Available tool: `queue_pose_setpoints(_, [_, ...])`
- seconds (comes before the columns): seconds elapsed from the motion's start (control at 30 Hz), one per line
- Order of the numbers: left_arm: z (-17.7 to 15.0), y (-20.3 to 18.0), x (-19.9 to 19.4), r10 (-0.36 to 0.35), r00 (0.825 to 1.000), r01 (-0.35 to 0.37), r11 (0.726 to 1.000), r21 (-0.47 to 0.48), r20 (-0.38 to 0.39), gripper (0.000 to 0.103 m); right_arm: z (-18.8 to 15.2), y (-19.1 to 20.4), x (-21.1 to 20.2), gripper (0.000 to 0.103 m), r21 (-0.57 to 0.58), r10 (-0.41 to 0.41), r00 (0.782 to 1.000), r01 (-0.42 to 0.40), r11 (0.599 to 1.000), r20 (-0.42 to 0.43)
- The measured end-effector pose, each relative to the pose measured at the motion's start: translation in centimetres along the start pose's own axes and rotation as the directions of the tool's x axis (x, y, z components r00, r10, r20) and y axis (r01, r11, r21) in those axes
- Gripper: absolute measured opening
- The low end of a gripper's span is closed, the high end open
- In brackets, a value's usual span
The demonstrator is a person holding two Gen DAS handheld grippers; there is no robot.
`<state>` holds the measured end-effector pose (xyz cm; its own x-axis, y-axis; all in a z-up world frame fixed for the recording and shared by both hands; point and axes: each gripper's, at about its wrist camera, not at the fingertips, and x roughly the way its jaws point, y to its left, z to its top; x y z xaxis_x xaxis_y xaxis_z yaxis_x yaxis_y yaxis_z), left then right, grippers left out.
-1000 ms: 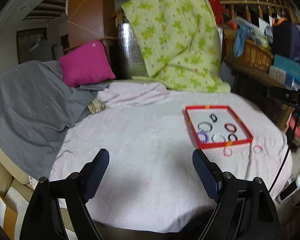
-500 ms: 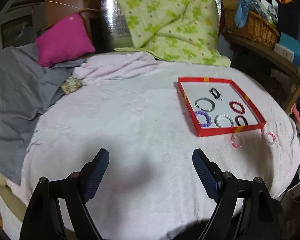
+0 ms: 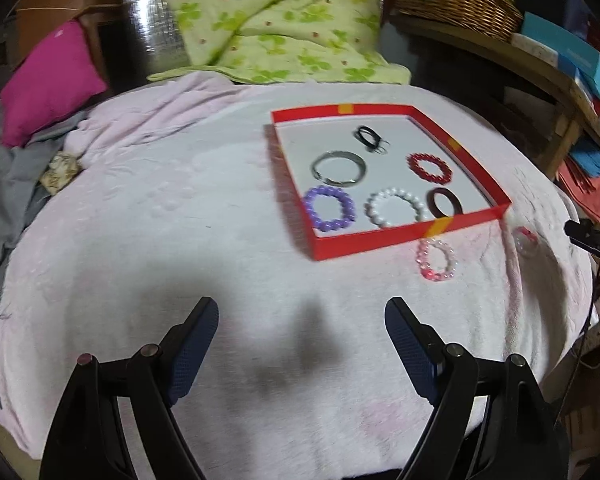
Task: Organize jewelry
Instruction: 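Move the left gripper to the pink bead bracelet while the right reaches the pink-white bracelet, then grasp the pink bead bracelet with the left gripper while the right grasps the pink-white bracelet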
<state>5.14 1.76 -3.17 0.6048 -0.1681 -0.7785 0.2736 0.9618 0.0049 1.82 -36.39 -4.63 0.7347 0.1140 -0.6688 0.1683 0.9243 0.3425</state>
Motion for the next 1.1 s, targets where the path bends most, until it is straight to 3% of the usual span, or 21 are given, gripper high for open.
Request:
queue_pose_setpoints(0.1, [0.1, -0.8, 0.9, -0.030, 0.999, 0.030, 1.000, 0.006, -0.023, 0.086, -0.4, -0.8, 0.5, 0.047, -0.005, 0.003, 1.000, -0.003, 1.000, -0.006])
queue_pose_setpoints(0.27, [1.1, -2.9, 1.3, -0.093, 0.996, 0.094, 0.995, 0.037, -0.010, 0.086, -0.9, -1.5, 1.0, 0.036, -0.012, 0.000, 1.000, 0.000, 1.000, -0.008])
queue_pose_setpoints(0.47, [1.9, -4.1, 2.3, -0.128, 0.991, 0.129, 0.991, 0.024, -0.028, 0.085, -0.6, -0.6, 1.7, 0.036, -0.037, 0.006, 1.000, -0.006, 0.999, -0.005])
queue_pose_setpoints(0.57, [2.1, -4.6, 2.7, -0.137, 0.990, 0.138, 0.990, 0.018, -0.036, 0.084, -0.4, 0.5, 3.2, 0.033, -0.073, -0.024, 0.999, 0.021, 0.997, -0.046])
queue_pose_setpoints(0.7, [2.3, -5.3, 3.5, -0.167, 0.984, 0.168, 0.986, 0.011, -0.057, 0.073, -0.6, 1.0, 5.4, 0.030, -0.089, -0.052, 0.995, 0.044, 0.995, -0.086])
queue_pose_setpoints(0.77, [2.4, -5.7, 4.1, -0.174, 0.982, 0.174, 0.985, 0.003, -0.074, 0.070, -0.9, 1.2, 6.2, 0.024, -0.085, -0.079, 0.991, 0.070, 0.994, -0.108])
queue_pose_setpoints(0.9, [2.8, -6.7, 5.6, -0.202, 0.973, 0.203, 0.979, -0.008, -0.109, 0.064, -1.5, 1.8, 6.0, 0.017, -0.122, -0.115, 0.990, 0.105, 0.987, -0.084])
queue_pose_setpoints(1.1, [3.2, -7.8, 8.0, -0.199, 0.967, 0.199, 0.980, -0.014, -0.160, 0.041, -2.4, 1.8, 5.4, 0.016, -0.123, -0.115, 0.991, 0.105, 0.987, -0.074])
